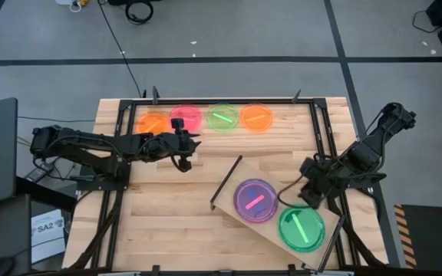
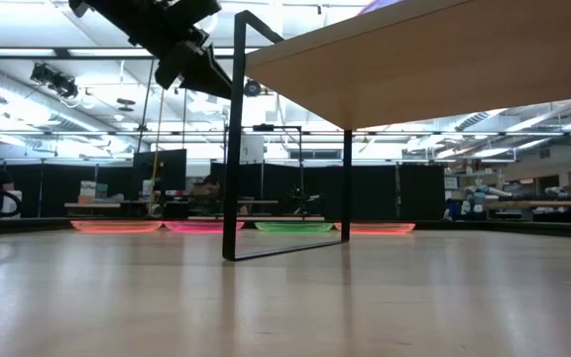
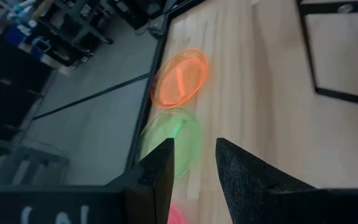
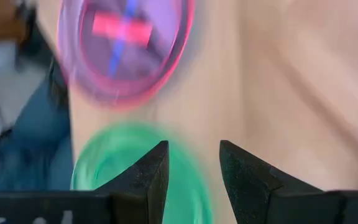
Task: Place and stack plates onto a shelf
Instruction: Stack the right transparent orange plate on the transparent pink plate on the shelf
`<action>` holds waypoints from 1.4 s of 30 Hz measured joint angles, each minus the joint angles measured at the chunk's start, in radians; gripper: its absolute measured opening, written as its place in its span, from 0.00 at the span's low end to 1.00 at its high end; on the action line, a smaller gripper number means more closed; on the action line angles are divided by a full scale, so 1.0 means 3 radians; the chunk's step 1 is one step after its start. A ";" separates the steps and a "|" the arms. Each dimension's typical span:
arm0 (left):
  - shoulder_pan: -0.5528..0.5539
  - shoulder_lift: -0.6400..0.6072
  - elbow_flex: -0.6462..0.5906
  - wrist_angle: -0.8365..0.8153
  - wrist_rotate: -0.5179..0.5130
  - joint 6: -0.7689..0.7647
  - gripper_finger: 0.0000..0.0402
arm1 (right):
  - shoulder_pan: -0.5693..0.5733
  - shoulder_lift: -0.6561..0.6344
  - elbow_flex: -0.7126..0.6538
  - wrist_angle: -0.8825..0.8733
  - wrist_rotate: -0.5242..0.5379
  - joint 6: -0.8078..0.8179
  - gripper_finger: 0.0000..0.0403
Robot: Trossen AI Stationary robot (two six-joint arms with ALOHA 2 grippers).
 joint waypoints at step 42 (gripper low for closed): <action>0.0001 0.0000 0.0000 0.0006 0.0153 0.0012 0.31 | -0.3875 0.0000 -0.0433 0.0551 -0.0235 -0.2297 0.37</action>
